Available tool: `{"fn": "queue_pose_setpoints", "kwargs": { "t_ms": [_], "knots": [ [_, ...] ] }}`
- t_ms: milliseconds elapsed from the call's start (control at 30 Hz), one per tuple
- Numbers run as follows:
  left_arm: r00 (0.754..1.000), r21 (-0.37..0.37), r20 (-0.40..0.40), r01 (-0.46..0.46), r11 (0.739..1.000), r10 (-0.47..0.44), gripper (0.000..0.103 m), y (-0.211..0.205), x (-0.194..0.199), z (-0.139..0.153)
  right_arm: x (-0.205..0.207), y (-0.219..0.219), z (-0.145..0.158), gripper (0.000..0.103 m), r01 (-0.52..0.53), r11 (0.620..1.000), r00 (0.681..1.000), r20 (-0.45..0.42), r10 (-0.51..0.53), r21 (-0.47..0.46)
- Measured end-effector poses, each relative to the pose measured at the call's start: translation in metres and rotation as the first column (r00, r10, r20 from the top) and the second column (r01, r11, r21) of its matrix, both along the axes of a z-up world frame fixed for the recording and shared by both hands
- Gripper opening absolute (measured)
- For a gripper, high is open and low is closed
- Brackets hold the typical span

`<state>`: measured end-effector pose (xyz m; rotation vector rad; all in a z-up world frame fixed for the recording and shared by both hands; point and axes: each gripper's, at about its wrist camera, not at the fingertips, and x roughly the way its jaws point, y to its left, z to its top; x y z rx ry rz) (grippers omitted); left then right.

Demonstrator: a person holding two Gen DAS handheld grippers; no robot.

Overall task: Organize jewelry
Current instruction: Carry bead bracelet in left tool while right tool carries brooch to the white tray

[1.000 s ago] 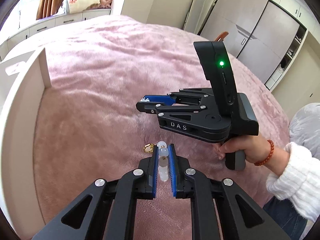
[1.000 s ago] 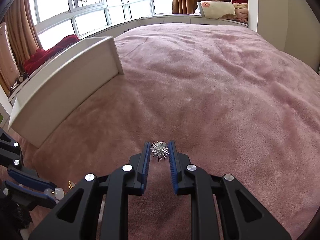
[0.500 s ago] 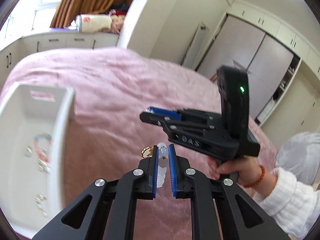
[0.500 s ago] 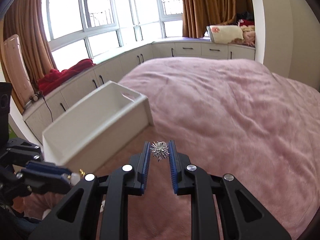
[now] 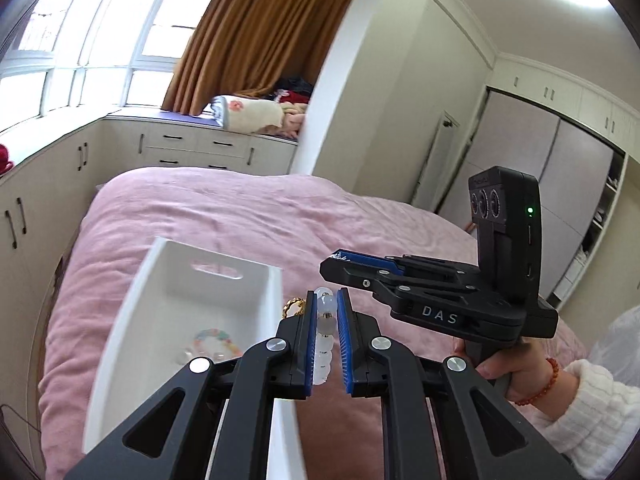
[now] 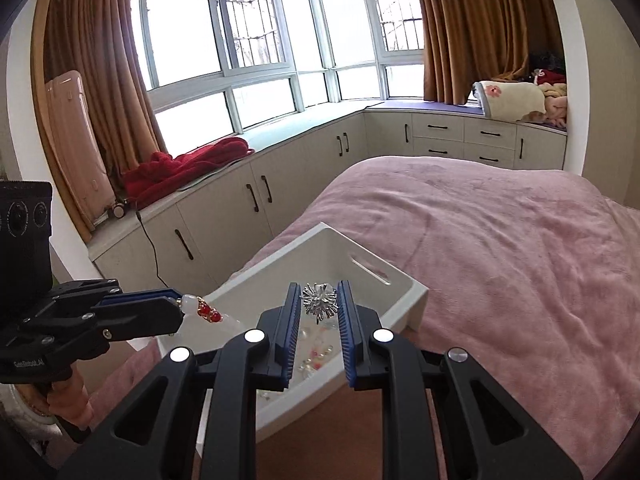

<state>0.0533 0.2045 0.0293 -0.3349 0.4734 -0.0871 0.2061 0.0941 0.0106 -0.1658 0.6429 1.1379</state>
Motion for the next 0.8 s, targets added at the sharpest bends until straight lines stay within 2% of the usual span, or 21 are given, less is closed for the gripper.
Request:
{"fn": "queue_pose_setpoints", "kwargs": {
  "t_ms": [167,300,367,533,800],
  "knots": [
    [0.997,-0.023,-0.031,-0.067,0.997,0.067,0.015,0.039,-0.016,-0.01,-0.004,0.038,-0.014,0.019,-0.031,0.999,0.999,-0.04,0.029,-0.034],
    [0.99,-0.018,-0.092,-0.106,0.994,0.104,0.015,0.058,-0.016,-0.031,-0.002,0.067,-0.037,0.019,-0.024,0.993,0.998,-0.068,0.016,-0.119],
    [0.986,0.014,-0.102,-0.132,0.991,0.132,0.015,0.063,-0.018,-0.042,-0.003,0.08,-0.051,0.019,-0.023,0.985,0.997,-0.072,0.011,-0.174],
    [0.98,0.037,-0.145,-0.134,0.99,0.138,0.015,0.068,-0.011,-0.066,-0.004,0.105,-0.085,0.019,-0.015,0.955,0.997,-0.077,-0.008,-0.297],
    [0.973,0.032,-0.191,-0.124,0.992,0.128,0.015,0.071,-0.007,-0.091,-0.014,0.127,-0.112,0.019,0.0,0.924,0.998,-0.063,-0.026,-0.382]
  ]
}}
